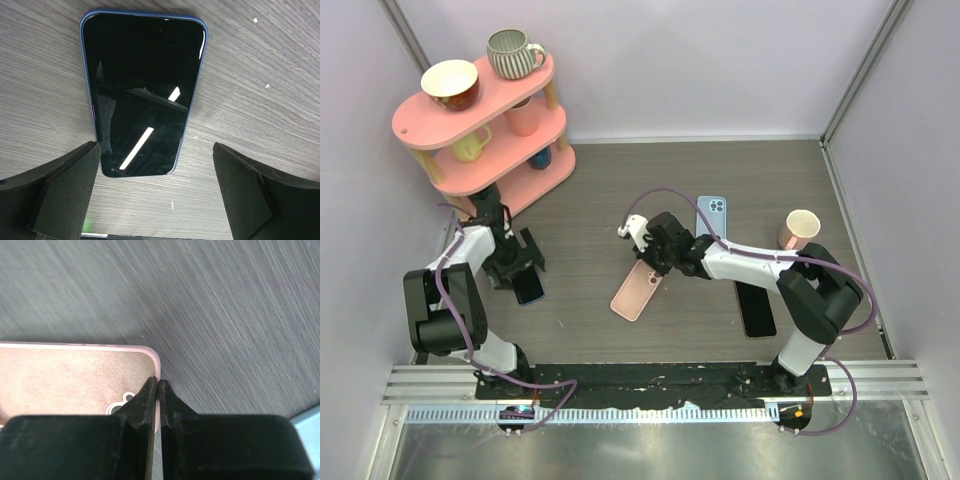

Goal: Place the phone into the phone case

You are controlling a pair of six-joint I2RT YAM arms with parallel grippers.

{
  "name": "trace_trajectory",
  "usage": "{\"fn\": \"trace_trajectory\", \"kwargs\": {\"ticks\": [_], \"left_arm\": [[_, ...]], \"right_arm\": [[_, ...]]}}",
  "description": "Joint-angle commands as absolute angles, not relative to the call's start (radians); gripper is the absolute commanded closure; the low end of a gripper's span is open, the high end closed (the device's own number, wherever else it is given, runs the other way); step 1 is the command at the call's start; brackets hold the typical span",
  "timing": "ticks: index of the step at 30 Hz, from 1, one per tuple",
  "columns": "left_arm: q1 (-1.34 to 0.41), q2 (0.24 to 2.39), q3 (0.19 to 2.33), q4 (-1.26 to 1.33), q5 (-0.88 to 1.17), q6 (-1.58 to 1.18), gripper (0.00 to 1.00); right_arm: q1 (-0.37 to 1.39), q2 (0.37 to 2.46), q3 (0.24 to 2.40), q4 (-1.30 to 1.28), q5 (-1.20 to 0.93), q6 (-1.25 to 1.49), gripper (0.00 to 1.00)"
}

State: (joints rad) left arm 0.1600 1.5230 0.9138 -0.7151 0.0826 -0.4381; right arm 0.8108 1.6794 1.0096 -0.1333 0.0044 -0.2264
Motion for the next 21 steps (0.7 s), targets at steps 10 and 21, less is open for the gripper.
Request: {"fn": "trace_trajectory", "kwargs": {"ticks": [10,21], "left_arm": [[0.164,1.606,0.976,-0.684,-0.003,-0.396,0.02],[0.164,1.654,0.983,-0.666,0.054,-0.376,0.15]], "right_arm": [[0.822,1.712,1.058,-0.103,-0.196,-0.400,0.72],[0.825,1.517,1.005,-0.006,-0.118,-0.287,0.23]]}}
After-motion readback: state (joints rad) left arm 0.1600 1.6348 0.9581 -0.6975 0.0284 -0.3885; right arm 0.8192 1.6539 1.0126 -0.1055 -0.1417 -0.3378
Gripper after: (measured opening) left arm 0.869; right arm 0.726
